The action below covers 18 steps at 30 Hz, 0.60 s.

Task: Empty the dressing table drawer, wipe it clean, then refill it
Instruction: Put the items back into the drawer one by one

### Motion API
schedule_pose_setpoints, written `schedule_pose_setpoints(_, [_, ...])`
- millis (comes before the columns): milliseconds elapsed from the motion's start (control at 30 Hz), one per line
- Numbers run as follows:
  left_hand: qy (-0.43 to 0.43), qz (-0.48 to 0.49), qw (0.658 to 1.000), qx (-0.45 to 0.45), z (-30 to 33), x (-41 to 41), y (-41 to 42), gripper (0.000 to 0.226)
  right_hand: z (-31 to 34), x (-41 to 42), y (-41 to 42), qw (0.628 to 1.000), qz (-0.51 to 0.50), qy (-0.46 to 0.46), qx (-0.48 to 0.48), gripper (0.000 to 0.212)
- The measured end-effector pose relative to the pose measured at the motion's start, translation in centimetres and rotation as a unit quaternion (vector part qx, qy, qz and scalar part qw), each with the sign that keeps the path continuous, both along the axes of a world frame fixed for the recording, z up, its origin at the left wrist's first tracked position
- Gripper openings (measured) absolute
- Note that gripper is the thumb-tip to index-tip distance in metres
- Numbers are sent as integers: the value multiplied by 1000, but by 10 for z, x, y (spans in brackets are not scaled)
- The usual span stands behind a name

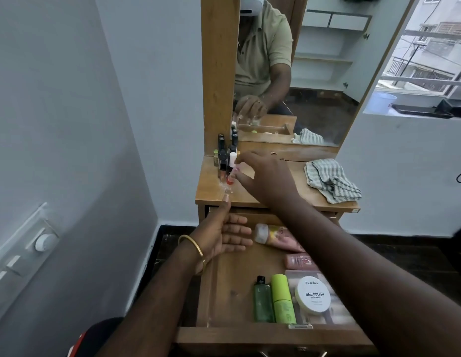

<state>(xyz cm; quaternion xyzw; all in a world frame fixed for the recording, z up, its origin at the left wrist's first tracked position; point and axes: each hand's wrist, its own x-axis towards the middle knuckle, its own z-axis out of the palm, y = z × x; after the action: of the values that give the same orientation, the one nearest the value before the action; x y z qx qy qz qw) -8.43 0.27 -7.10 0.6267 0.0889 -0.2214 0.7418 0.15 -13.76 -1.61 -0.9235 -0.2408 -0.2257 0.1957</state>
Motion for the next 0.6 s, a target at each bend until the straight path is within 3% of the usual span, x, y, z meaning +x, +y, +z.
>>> schedule_pose_setpoints(100, [3,6,1000,-5,-1,-1,-3,82,-1,-9,-12,998,21,16,50,15])
schedule_pose_setpoints(267, [4,41,999,-35,1,-2,-7,77,-27,-44,-53,970,74,61,222,22])
schedule_pose_setpoints(433, [11,27,999,13,-1,-3,-14,75,-68,-59,-80,918,44,212,332,18])
schedule_pose_setpoints(500, [25,7,998,63,-4,-4,-16,76,-72,-60,-89,918,40,273,283,19])
schedule_pose_setpoints(600, [37,-23,988,149,-8,-7,-21,82,-78,-63,-96,941,34,322,98,26])
